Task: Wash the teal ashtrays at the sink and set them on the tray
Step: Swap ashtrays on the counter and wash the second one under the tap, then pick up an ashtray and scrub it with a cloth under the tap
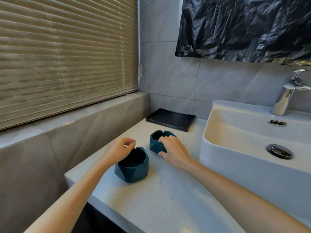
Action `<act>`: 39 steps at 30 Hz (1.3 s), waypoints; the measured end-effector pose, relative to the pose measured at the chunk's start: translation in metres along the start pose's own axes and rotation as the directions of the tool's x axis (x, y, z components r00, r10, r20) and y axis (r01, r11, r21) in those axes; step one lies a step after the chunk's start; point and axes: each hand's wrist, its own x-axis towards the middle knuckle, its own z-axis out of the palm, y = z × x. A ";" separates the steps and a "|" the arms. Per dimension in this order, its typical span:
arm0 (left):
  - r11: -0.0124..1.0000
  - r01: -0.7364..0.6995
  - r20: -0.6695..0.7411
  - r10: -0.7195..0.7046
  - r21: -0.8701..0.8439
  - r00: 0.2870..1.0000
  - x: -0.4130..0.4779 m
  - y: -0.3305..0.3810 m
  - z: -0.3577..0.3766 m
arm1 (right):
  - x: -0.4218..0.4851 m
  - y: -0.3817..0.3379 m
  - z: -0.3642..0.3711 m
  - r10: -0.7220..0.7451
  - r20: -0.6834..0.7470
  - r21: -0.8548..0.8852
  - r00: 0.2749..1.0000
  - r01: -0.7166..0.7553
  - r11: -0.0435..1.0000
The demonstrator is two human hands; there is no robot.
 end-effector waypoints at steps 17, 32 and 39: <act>0.991 0.103 0.078 -0.096 -0.085 0.992 -0.029 -0.020 -0.017 | -0.010 -0.038 -0.018 -0.014 -0.021 0.057 1.000 0.015 0.998; 0.832 0.322 0.099 -0.312 -0.451 0.945 -0.065 -0.008 -0.024 | 0.002 -0.090 -0.031 0.360 0.683 0.253 0.635 -0.668 0.700; 0.678 0.243 0.157 -0.187 -0.694 0.970 -0.059 0.051 -0.066 | 0.019 -0.074 -0.108 0.349 0.448 0.388 0.823 -0.531 0.753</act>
